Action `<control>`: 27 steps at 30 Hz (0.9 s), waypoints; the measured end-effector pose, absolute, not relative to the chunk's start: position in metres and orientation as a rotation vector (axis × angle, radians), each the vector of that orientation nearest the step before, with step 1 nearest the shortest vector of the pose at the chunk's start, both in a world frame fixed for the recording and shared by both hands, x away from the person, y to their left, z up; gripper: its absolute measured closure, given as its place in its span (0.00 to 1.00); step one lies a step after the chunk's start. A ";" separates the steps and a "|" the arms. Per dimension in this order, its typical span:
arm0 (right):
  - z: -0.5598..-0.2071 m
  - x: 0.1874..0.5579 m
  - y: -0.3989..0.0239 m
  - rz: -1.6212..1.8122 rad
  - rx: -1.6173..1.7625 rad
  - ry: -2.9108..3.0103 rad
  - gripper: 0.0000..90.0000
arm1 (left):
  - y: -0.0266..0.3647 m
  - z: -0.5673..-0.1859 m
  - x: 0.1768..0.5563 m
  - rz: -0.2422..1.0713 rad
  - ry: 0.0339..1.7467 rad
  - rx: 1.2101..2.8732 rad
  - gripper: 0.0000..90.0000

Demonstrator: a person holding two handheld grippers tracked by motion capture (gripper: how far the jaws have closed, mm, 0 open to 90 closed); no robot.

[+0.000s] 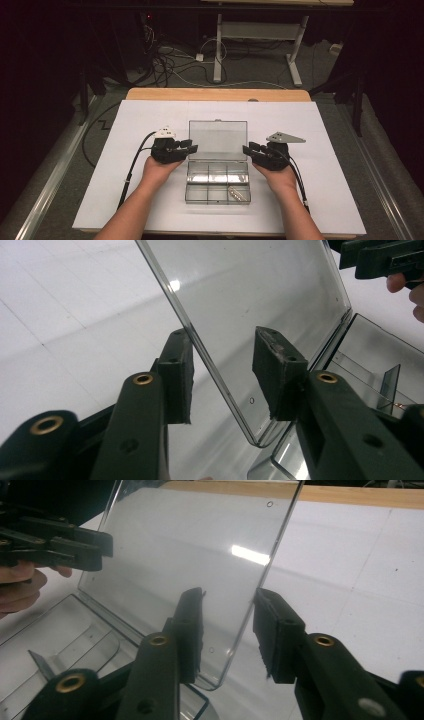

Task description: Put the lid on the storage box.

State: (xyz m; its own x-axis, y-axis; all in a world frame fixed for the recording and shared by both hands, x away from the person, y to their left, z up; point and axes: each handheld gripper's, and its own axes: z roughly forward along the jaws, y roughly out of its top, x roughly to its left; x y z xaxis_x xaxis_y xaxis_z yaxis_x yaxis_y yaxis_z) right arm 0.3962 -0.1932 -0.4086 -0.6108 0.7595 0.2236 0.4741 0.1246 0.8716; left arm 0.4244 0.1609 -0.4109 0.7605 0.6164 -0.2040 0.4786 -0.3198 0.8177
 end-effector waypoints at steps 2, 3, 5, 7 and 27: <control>-0.407 0.393 -0.191 1.499 1.187 2.138 0.79 | 0.161 -0.409 0.422 0.195 0.818 1.986 0.67; -0.406 0.391 -0.190 1.506 1.175 2.141 0.81 | 0.161 -0.408 0.422 0.199 0.814 1.987 0.68; -0.405 0.388 -0.188 1.522 1.149 2.148 0.85 | 0.162 -0.407 0.420 0.204 0.809 1.984 0.70; -0.404 0.385 -0.186 1.529 1.132 2.150 0.90 | 0.162 -0.406 0.418 0.211 0.805 1.983 0.72; -0.408 0.371 -0.180 1.471 1.068 2.158 1.00 | 0.166 -0.397 0.400 0.245 0.771 1.955 0.83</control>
